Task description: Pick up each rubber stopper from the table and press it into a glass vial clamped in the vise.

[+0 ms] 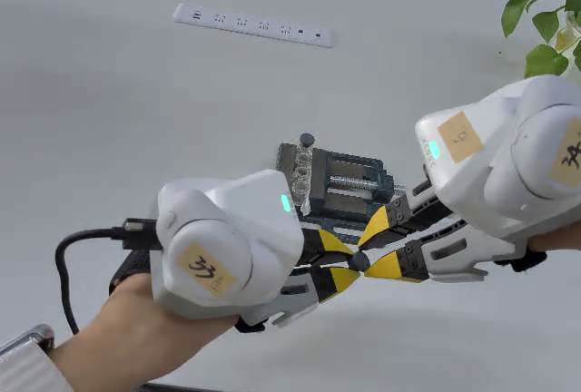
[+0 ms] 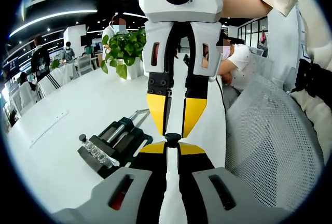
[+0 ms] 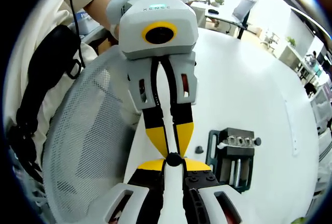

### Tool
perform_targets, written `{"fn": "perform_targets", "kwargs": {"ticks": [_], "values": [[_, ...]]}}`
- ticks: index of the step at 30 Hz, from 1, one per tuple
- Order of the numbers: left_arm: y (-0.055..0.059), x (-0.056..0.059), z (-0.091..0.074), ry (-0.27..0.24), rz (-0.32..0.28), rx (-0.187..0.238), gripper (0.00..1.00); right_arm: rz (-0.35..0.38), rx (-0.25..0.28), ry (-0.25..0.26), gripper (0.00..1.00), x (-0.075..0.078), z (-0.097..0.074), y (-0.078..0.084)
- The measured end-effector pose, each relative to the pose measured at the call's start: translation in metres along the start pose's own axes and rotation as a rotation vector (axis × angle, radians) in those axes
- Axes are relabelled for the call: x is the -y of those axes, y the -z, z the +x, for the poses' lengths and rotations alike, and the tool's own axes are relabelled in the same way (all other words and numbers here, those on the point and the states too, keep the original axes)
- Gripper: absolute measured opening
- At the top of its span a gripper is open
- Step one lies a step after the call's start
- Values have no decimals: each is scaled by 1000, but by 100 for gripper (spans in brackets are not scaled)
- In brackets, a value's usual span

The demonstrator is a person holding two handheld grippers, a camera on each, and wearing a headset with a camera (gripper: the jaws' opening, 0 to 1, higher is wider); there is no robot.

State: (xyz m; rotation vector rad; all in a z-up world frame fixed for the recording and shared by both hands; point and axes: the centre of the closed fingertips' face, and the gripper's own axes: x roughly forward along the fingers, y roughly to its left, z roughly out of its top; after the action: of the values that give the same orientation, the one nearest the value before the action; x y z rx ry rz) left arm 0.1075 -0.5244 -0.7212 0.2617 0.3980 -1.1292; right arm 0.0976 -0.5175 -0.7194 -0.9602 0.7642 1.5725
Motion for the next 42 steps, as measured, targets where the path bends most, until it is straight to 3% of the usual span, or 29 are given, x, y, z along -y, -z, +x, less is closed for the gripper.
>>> {"fn": "perform_targets", "kwargs": {"ticks": [33,40,42], "values": [[-3,-1,0,-8,-8,20,4,14,-3,-7,6,1,-1,-1],[-1,-8,1,-38,-14,20,5,28,-10,-5,6,7,0,0],[2,-14,-1,-64,-27,19,13,26,-18,-3,6,8,0,3]]}}
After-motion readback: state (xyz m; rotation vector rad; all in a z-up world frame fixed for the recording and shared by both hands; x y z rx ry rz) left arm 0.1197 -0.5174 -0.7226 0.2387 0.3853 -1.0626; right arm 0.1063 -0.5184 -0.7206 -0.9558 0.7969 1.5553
